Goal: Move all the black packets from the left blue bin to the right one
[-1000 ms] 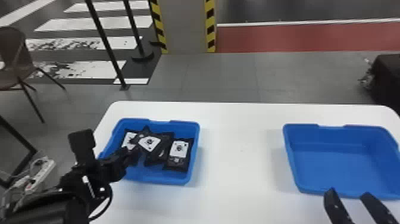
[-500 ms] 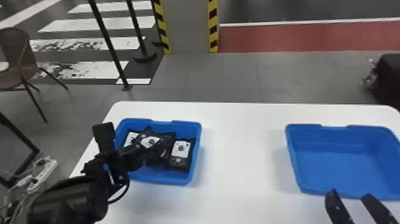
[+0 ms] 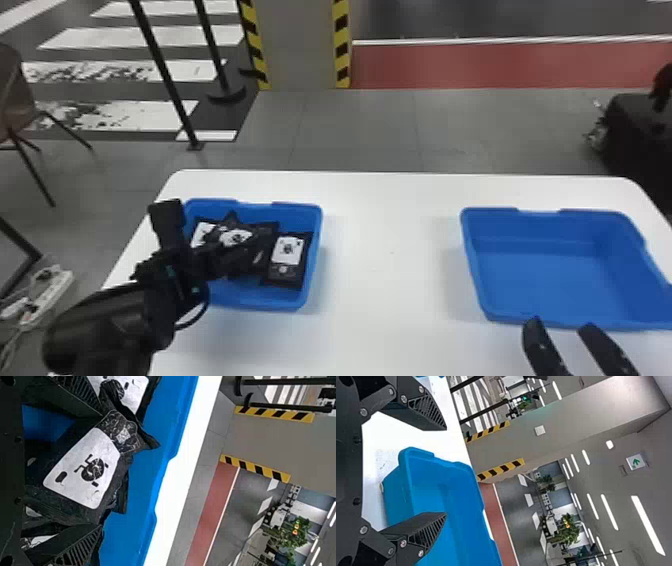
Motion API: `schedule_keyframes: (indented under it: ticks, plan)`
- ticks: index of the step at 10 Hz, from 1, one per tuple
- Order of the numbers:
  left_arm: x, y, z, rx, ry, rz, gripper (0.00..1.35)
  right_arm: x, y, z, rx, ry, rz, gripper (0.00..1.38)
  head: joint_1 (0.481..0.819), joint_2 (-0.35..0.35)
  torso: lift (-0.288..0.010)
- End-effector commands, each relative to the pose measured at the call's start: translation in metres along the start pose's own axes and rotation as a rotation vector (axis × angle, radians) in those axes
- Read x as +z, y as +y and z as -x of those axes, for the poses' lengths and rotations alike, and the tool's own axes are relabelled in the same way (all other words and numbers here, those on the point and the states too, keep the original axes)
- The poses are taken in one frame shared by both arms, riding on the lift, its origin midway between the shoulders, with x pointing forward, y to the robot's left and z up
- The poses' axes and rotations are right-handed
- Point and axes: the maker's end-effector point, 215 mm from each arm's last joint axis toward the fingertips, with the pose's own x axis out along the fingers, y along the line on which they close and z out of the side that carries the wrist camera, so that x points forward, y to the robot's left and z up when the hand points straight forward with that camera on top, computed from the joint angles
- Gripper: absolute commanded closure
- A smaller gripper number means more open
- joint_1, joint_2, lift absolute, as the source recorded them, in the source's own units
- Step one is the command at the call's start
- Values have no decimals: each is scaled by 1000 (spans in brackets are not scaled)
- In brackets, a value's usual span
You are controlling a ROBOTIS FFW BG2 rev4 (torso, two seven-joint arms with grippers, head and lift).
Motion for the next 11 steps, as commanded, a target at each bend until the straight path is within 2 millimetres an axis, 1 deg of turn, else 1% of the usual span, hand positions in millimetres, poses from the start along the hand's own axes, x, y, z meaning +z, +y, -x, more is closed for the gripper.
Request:
schedule_keyframes:
  ticks: [1, 2, 3, 4, 5, 6, 7, 8, 9, 10, 11]
  plan:
    - [-8, 4, -9, -3, 32, 22, -1, 0, 0, -1, 0, -2, -2, 279, 695, 112, -110]
    - [-15, 4, -15, -16, 51, 43, 168, 0, 0, -2, 2, -1, -3, 280, 695, 113, -110]
    - [-15, 8, -17, -23, 49, 40, 532, -1, 1, -3, 5, -1, -4, 279, 695, 111, -110]
    - [-5, 8, -17, -24, 5, 18, 983, -2, 1, -2, 5, 1, -6, 279, 695, 111, -110]
    - [4, 12, -13, -19, -55, 1, 1227, -3, 1, -1, 4, 2, -10, 279, 695, 116, -110]
    - [10, 9, -11, -37, -87, -8, 1204, -3, 1, -1, 6, 2, -10, 280, 695, 119, -110]
    - [11, 1, -4, -64, -107, -22, 1205, -1, 2, -1, 6, 0, -9, 279, 695, 122, -110]
    - [17, -10, 15, -78, -137, -49, 1205, -2, 2, -1, 8, 0, -10, 279, 695, 121, -110]
    - [19, -24, 36, -102, -158, -55, 1205, -1, 3, -2, 10, -2, -10, 279, 695, 117, -110]
    - [19, -42, 60, -138, -176, -58, 1205, -1, 5, -4, 15, -3, -12, 279, 695, 111, -110]
    - [16, -58, 79, -172, -179, -70, 1205, 4, 10, -6, 25, -14, -19, 279, 695, 102, -110]
